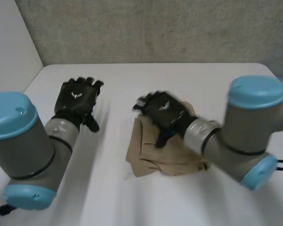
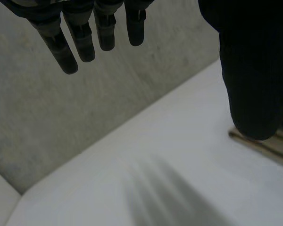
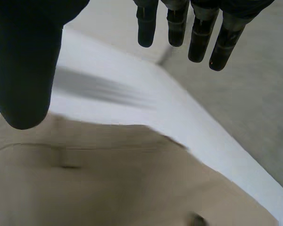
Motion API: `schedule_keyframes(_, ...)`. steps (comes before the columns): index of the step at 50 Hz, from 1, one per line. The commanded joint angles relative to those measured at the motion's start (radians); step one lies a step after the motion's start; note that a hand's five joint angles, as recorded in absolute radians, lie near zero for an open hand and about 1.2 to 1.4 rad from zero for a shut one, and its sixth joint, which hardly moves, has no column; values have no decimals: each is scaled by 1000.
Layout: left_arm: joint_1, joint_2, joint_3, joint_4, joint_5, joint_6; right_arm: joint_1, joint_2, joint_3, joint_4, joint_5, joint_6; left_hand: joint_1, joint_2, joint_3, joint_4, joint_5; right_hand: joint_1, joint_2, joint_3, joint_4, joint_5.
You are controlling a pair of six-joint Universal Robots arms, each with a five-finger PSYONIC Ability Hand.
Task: Fold the shorts.
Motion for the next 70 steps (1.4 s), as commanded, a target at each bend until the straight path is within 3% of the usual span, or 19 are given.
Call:
schedule_keyframes(1, -102, -129, 201, -6, -1, -31, -163, -120, 52, -19, 27, 325, 26, 16, 4, 12, -2, -29, -46, -41, -59, -69)
schedule_keyframes(3, -151, -190, 283, -13, -1, -55, -181, -117, 54, -13, 50, 342, 37, 28, 16, 24, 9, -29, -46, -41, -59, -69)
schedule_keyframes(10, -206, -358, 467, -65, 27, -121, -225, -72, 42, 26, 193, 320, 64, 55, 42, 50, 36, -29, -46, -41, -59, -69)
schedule_keyframes(15, -239, -483, 577, -121, 125, -204, -238, -52, 40, 44, 178, 320, 102, 93, 80, 88, 74, -29, -46, -41, -59, -69)
schedule_keyframes(23, -236, -591, 647, -234, 136, -250, -239, -14, 39, 87, 128, 298, 149, 140, 128, 135, 121, -29, -46, -41, -59, -69)
schedule_keyframes(32, -217, -594, 616, -329, 62, -214, -226, 69, 35, 104, 95, 172, 161, 151, 139, 147, 133, -29, -46, -41, -59, -69)
schedule_keyframes(37, -214, -586, 591, -334, -10, -82, -226, 130, 28, 106, 107, 98, 155, 146, 133, 141, 127, -29, -46, -41, -59, -69)
schedule_keyframes(46, -242, -582, 565, -329, -19, 15, -226, 136, 12, 106, 115, 35, 137, 128, 116, 123, 109, -29, -46, -41, -59, -69)
schedule_keyframes(51, -271, -510, 564, -329, -19, 15, -226, 51, 12, 104, 122, 53, 111, 102, 89, 97, 83, -29, -46, -41, -59, -69)
schedule_keyframes(59, -248, -240, 476, -328, -41, -52, -230, -152, 9, 29, 233, 237, 64, 55, 43, 50, 36, -29, -46, -41, -59, -69)
schedule_keyframes(63, -150, -71, 417, -337, -59, -137, -236, -271, 3, 12, 296, 279, 46, 37, 25, 32, 18, -29, -46, -41, -59, -69)
schedule_keyframes(65, -63, 21, 389, -365, -59, -173, -238, -337, -4, 20, 340, 278, 52, 43, 31, 38, 24, -29, -46, -41, -59, -69)
schedule_keyframes(70, 47, 116, 381, -515, -21, -193, -241, -385, -23, 131, 389, 253, 87, 78, 66, 74, 59, -29, -46, -41, -59, -69)
